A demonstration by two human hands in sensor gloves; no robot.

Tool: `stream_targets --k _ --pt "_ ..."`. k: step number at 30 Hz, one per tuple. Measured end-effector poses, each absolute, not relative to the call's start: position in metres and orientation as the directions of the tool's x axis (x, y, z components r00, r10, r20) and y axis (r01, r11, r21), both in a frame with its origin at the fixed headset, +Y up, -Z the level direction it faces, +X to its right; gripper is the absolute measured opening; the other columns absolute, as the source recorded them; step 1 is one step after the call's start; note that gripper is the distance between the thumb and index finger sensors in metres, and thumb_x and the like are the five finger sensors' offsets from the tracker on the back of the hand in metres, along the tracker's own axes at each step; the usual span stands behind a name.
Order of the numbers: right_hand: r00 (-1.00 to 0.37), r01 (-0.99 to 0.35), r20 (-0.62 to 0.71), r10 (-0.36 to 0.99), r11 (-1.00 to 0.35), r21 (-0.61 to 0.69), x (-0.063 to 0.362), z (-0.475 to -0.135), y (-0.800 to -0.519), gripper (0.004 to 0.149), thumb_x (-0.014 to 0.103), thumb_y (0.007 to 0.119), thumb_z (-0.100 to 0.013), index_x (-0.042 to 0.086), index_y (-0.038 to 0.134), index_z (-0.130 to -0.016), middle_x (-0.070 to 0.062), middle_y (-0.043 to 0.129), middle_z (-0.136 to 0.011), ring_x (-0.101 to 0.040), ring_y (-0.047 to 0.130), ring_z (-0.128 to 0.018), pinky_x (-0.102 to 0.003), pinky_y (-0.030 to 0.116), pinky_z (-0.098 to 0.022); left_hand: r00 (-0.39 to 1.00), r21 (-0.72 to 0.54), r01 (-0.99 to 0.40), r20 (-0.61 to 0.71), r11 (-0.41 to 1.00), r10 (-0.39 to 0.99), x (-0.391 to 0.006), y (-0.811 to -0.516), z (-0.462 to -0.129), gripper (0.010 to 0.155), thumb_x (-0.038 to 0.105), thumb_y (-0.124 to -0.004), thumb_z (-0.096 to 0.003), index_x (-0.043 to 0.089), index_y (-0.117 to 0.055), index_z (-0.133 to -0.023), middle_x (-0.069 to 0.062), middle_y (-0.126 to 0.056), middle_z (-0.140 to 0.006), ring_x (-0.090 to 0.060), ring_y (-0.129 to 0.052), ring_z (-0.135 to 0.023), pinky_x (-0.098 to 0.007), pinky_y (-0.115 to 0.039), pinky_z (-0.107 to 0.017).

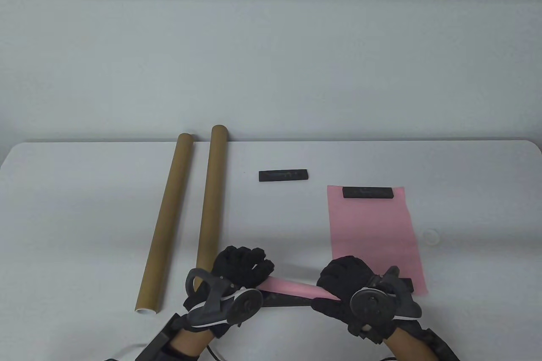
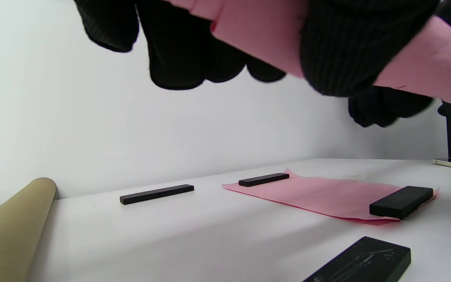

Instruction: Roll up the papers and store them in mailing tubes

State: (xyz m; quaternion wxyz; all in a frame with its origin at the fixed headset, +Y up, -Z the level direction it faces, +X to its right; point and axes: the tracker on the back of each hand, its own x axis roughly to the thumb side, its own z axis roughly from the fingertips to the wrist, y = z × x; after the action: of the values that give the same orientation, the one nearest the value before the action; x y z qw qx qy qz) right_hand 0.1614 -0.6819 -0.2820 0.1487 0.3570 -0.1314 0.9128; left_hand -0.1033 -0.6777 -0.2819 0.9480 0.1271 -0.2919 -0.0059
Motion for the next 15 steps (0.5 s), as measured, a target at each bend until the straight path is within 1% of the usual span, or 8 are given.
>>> stream_targets --k 2,4,6,7,8,11,13,15 --pt "-0.718 -0.34 0.685 0.127 -0.922 -0.186 0.1613 -0.2808 -0.6803 0.07 0.062 0.084 -0.041 0.013 0.084 -0.091 -0.015 0.085 -0.095 -0.048 0.085 -0.088 -0.069 0.069 -0.063 0.835 0.23 -0.056 0.545 0.972 -0.081 -0.1045 -0.6785 -0.2828 0.051 0.062 -0.082 -0.035 0.036 -0.083 -0.08 0.002 -0.08 -0.097 -0.022 -0.091 -0.086 -0.049 -0.071 -0.07" --pt "-0.735 -0.309 0.674 0.072 -0.921 -0.238 0.1594 -0.2784 -0.6789 0.067 0.056 0.089 -0.042 0.014 0.08 -0.093 -0.014 0.081 -0.098 -0.048 0.083 -0.091 -0.069 0.068 -0.064 0.839 0.217 -0.064 0.54 0.974 -0.066 -0.1063 -0.6785 -0.2844 0.052 0.063 -0.081 -0.0348 0.036 -0.084 -0.079 0.002 -0.081 -0.097 -0.023 -0.092 -0.086 -0.049 -0.071 -0.07" --pt "-0.741 -0.299 0.67 0.047 -0.916 -0.266 0.1582 -0.2773 -0.6776 0.058 0.053 0.089 -0.043 0.016 0.086 -0.087 -0.012 0.087 -0.093 -0.045 0.086 -0.089 -0.068 0.07 -0.064 0.842 0.218 -0.07 0.537 0.973 -0.06 -0.1078 -0.6786 -0.2851 0.06 0.063 -0.082 -0.0343 0.037 -0.077 -0.088 0.0 -0.078 -0.099 -0.023 -0.09 -0.087 -0.049 -0.071 -0.07" --pt "-0.741 -0.306 0.669 0.062 -0.917 -0.255 0.1581 -0.2785 -0.677 0.055 0.055 0.087 -0.043 0.016 0.09 -0.081 -0.011 0.093 -0.085 -0.044 0.09 -0.085 -0.068 0.071 -0.063 0.84 0.227 -0.069 0.538 0.971 -0.066 -0.1077 -0.6783 -0.2847 0.068 0.062 -0.083 -0.0341 0.036 -0.068 -0.095 0.0 -0.077 -0.1 -0.023 -0.09 -0.087 -0.049 -0.07 -0.07" --pt "-0.739 -0.308 0.669 0.081 -0.923 -0.229 0.1583 -0.2801 -0.6768 0.055 0.06 0.082 -0.043 0.017 0.095 -0.074 -0.011 0.098 -0.077 -0.042 0.096 -0.078 -0.067 0.073 -0.062 0.838 0.239 -0.07 0.54 0.969 -0.073 -0.1077 -0.6774 -0.2838 0.071 0.06 -0.085 -0.0342 0.035 -0.064 -0.097 0.0 -0.075 -0.1 -0.023 -0.089 -0.088 -0.049 -0.07 -0.071" --pt "-0.72 -0.36 0.669 0.184 -0.923 -0.135 0.1611 -0.2847 -0.6802 0.059 0.064 0.076 -0.043 0.015 0.1 -0.065 -0.011 0.104 -0.067 -0.042 0.101 -0.069 -0.066 0.077 -0.058 0.821 0.265 -0.081 0.565 0.961 -0.087 -0.1062 -0.6739 -0.2805 0.062 0.058 -0.086 -0.0344 0.038 -0.07 -0.091 0.002 -0.078 -0.098 -0.022 -0.09 -0.087 -0.049 -0.07 -0.071" --pt "-0.726 -0.35 0.665 0.176 -0.927 -0.136 0.1618 -0.2854 -0.682 0.064 0.065 0.076 -0.043 0.013 0.095 -0.076 -0.014 0.097 -0.079 -0.046 0.094 -0.078 -0.068 0.074 -0.059 0.825 0.25 -0.061 0.557 0.966 -0.092 -0.1061 -0.6748 -0.2813 0.053 0.06 -0.084 -0.0348 0.038 -0.08 -0.083 0.003 -0.082 -0.095 -0.022 -0.092 -0.085 -0.049 -0.071 -0.071" --pt "-0.729 -0.308 0.674 0.117 -0.936 -0.171 0.1593 -0.2832 -0.6827 0.073 0.064 0.082 -0.042 0.012 0.081 -0.094 -0.016 0.084 -0.096 -0.049 0.084 -0.089 -0.069 0.069 -0.063 0.828 0.2 -0.072 0.558 0.977 -0.053 -0.1088 -0.6795 -0.2858 0.052 0.063 -0.081 -0.0345 0.037 -0.083 -0.08 0.003 -0.084 -0.093 -0.022 -0.093 -0.085 -0.049 -0.071 -0.071"
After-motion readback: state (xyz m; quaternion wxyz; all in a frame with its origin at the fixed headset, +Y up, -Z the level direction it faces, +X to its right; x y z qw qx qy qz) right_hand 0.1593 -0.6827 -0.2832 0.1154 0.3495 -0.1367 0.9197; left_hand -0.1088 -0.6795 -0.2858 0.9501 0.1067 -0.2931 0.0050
